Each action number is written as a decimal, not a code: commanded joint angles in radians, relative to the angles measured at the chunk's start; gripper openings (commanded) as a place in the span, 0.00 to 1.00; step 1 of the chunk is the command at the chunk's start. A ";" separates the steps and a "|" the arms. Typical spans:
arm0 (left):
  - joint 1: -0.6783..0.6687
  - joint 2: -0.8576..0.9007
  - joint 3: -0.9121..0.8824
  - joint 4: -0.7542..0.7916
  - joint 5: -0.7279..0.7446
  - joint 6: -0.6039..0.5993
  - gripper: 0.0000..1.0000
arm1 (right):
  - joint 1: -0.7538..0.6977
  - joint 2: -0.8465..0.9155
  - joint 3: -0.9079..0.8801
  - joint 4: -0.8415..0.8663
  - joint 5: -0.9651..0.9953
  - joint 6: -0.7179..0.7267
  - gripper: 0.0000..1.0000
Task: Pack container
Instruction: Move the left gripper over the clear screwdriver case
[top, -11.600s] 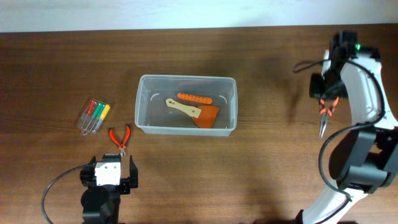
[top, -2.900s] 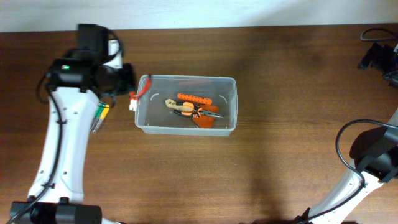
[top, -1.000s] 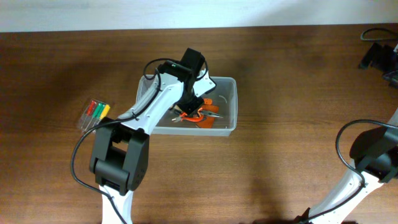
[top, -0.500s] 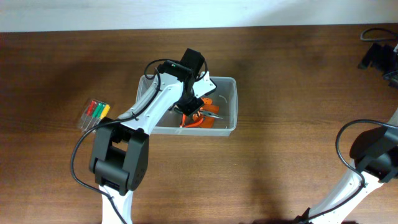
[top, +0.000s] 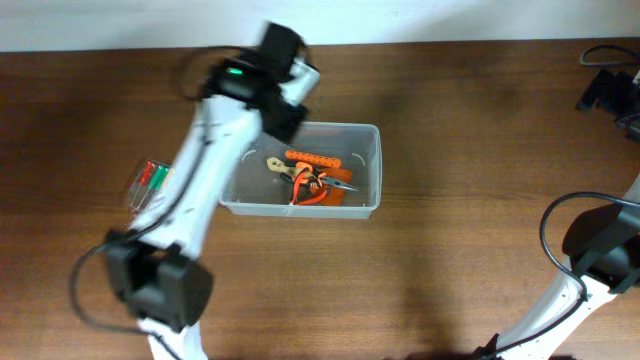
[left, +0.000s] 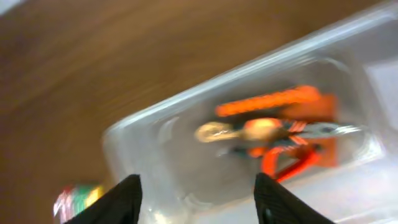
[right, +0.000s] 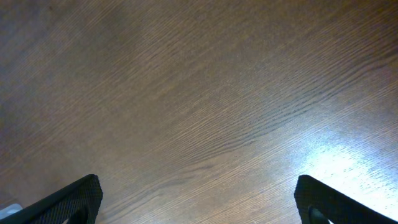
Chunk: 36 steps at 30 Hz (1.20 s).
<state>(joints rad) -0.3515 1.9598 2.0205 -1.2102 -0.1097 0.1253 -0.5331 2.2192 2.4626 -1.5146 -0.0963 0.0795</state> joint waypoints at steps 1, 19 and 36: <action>0.117 -0.060 0.016 -0.065 -0.124 -0.159 0.63 | 0.002 -0.002 -0.004 0.000 -0.005 0.008 0.99; 0.492 -0.058 -0.146 -0.023 -0.112 0.226 0.94 | 0.002 -0.002 -0.004 0.000 -0.005 0.008 0.99; 0.526 -0.051 -0.470 0.215 -0.027 0.496 1.00 | 0.002 -0.002 -0.004 0.000 -0.005 0.008 0.99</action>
<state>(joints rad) 0.1513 1.8984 1.5688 -1.0111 -0.1631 0.5835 -0.5331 2.2192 2.4626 -1.5146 -0.0963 0.0792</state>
